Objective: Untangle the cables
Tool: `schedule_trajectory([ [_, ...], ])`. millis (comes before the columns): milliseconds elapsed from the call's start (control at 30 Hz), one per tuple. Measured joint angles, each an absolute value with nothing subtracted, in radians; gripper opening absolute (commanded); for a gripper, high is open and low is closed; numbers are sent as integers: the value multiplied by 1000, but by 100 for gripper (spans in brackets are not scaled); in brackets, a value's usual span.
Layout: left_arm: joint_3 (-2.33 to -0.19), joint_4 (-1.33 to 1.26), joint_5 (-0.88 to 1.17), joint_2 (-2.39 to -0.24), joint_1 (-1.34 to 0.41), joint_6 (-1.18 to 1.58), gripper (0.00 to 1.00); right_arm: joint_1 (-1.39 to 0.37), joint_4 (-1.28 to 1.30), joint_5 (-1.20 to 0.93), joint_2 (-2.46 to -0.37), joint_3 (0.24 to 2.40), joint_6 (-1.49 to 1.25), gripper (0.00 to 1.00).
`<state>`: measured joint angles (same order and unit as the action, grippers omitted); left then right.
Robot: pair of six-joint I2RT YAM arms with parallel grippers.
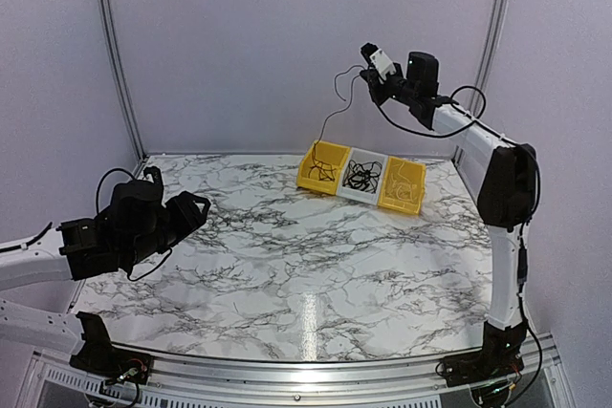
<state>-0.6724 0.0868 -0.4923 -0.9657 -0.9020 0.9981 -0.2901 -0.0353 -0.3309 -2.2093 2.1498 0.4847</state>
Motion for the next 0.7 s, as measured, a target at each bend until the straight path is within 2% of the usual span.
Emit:
schedule_trajectory([
  [233,-672,87,-487,-966,-902,999,65,-259,-28,-318,-2229,2150,554,0],
  [700,-672,112,-472,-926,-902,1030,64,-328,-4,-269,-2442,2150,664,0],
])
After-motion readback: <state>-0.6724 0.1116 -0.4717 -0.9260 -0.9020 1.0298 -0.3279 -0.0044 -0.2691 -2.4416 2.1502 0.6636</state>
